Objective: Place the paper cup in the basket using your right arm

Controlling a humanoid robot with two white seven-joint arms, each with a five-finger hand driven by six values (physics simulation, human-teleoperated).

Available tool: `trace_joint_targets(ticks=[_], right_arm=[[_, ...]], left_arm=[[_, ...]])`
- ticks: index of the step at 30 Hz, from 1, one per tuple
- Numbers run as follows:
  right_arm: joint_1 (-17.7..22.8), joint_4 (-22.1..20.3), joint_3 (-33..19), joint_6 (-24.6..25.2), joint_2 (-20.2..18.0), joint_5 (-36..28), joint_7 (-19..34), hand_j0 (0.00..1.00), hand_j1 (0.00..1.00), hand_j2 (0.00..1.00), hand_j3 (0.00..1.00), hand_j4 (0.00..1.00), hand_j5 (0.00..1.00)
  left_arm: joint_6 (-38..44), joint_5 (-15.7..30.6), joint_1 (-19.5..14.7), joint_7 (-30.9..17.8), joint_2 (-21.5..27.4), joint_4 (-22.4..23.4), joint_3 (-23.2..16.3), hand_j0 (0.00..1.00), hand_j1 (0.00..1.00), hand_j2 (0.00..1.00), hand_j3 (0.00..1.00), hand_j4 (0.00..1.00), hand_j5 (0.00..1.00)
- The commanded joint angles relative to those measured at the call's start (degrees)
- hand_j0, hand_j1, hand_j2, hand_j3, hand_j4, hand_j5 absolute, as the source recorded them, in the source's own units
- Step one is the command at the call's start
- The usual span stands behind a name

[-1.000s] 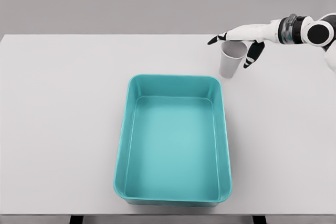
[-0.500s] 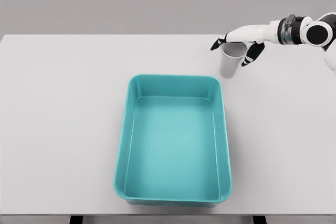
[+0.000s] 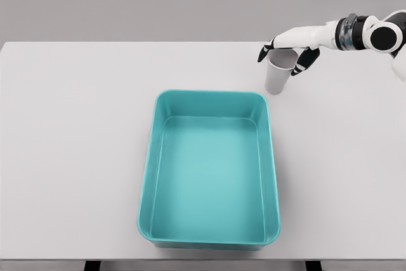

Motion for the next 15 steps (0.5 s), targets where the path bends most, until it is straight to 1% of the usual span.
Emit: trace_joint_targets(ticks=[1, 10, 12, 15], right_arm=[[0.00, -0.08, -0.11, 0.13, -0.09, -0.23, -0.02, 0.71, 0.71, 0.71, 0.71, 0.71, 0.71], [-1.32, -1.58, -0.11, -0.48, -0.97, -0.32, -0.02, 0.70, 0.70, 0.70, 0.70, 0.70, 0.70], [-1.49, -2.72, -0.29, -0.48, -1.24, -0.32, -0.02, 0.70, 0.70, 0.70, 0.70, 0.70, 0.70], [-1.58, -5.27, -0.64, -0.48, -3.34, -0.32, -0.02, 0.70, 0.70, 0.70, 0.70, 0.70, 0.70]], left_arm=[[0.00, 0.00, 0.00, -0.01, 0.00, 0.01, -0.01, 1.00, 1.00, 1.00, 1.00, 1.00, 1.00], [0.00, 0.00, 0.00, -0.01, 0.00, 0.01, -0.01, 1.00, 1.00, 1.00, 1.00, 1.00, 1.00], [0.00, 0.00, 0.00, -0.01, 0.00, 0.01, -0.01, 1.00, 1.00, 1.00, 1.00, 1.00, 1.00], [0.00, 0.00, 0.00, -0.01, 0.00, 0.01, -0.01, 1.00, 1.00, 1.00, 1.00, 1.00, 1.00]])
